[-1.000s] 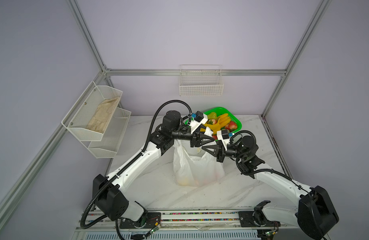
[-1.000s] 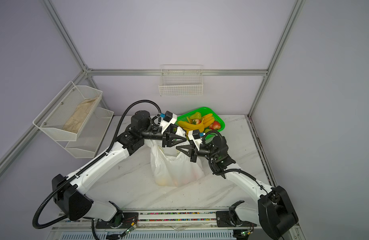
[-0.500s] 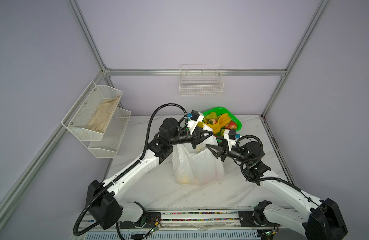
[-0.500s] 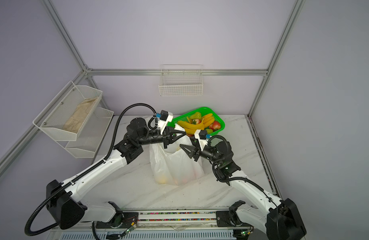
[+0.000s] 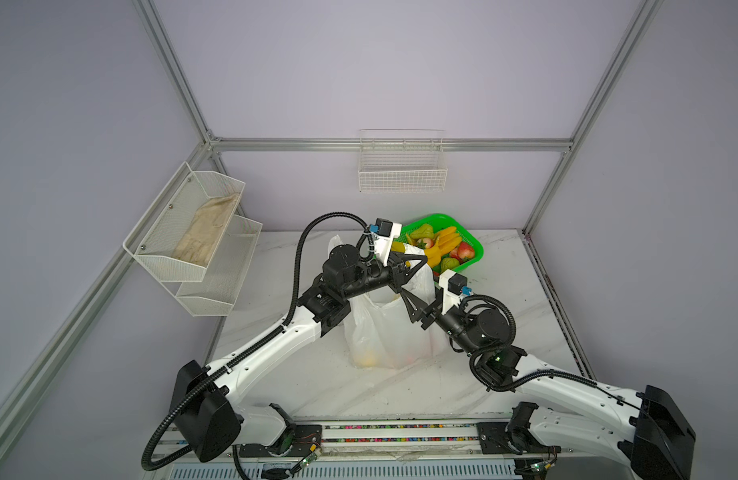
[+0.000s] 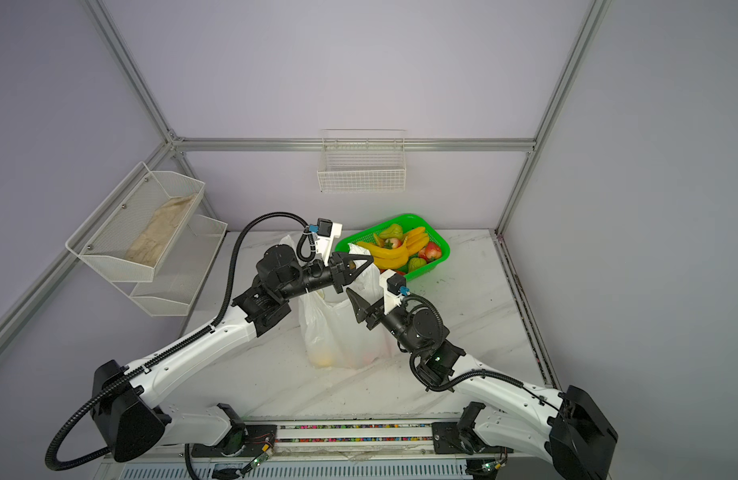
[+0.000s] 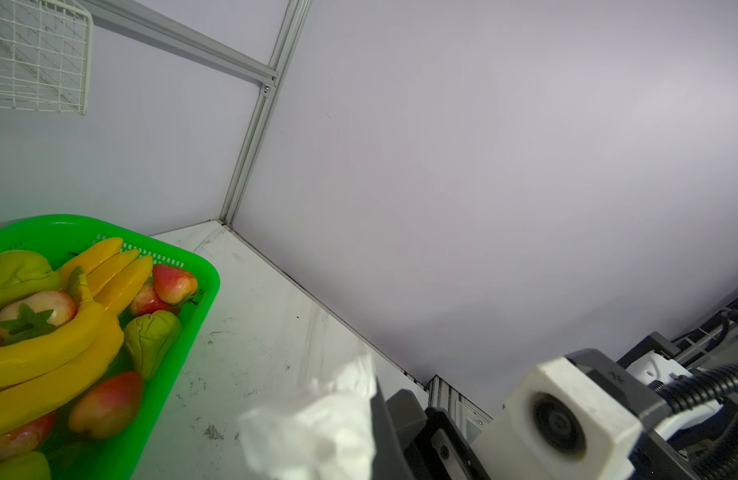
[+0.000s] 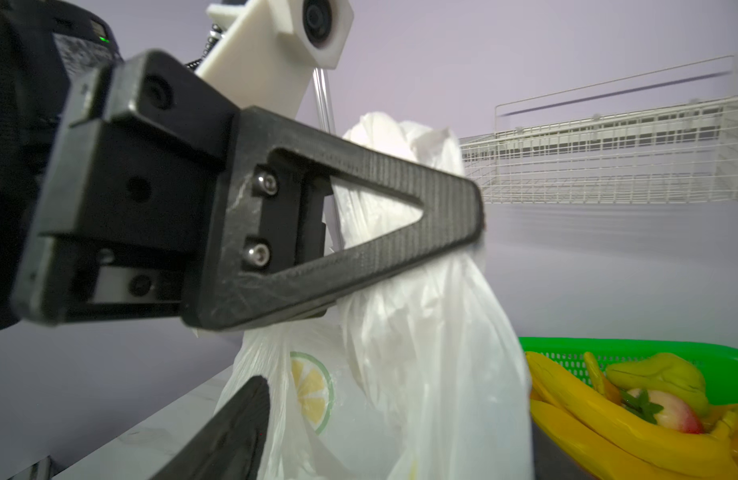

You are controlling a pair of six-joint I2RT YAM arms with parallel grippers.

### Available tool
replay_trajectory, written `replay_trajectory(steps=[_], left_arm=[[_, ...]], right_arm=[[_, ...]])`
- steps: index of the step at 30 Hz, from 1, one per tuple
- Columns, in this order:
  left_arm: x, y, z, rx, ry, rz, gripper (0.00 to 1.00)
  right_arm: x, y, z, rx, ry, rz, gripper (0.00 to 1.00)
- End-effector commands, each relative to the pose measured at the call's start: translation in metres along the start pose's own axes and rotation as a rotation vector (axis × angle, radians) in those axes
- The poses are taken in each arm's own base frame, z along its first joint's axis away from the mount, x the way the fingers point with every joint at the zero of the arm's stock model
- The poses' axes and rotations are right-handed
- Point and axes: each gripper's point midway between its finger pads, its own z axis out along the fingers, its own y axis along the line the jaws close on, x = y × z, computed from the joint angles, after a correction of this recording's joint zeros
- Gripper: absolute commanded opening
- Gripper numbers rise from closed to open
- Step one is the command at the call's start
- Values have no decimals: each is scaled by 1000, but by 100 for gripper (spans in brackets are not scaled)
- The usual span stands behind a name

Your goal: Place the fake fruits into the plastic bag and tie a complex knot

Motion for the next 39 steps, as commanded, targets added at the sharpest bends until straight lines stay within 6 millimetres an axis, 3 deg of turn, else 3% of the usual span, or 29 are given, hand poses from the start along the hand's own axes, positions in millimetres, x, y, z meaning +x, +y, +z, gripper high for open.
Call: replay_trajectory(steps=[1, 14, 19, 25, 34, 37, 39], left_arm=[[-8, -4, -7, -17, -67, -33, 0], [-4, -4, -8, -36, -75, -78, 0], [-9, -5, -13, -53, -93, -68, 0], [-9, 7, -15, -98, -97, -69, 0], [-11, 8, -14, -90, -98, -80, 0], [-9, 7, -14, -84, -93, -86, 0], [-9, 8, -13, -81, -92, -90, 0]], right_arm=[[-21, -19, 5, 194, -86, -6, 76], [-19, -48, 20, 503, -131, 33, 76], [14, -63, 22, 567, -62, 13, 68], [44, -77, 13, 541, 17, 15, 50], [80, -90, 21, 461, 168, 10, 43], [80, -90, 23, 420, 174, 13, 43], [71, -80, 29, 361, 160, 0, 45]])
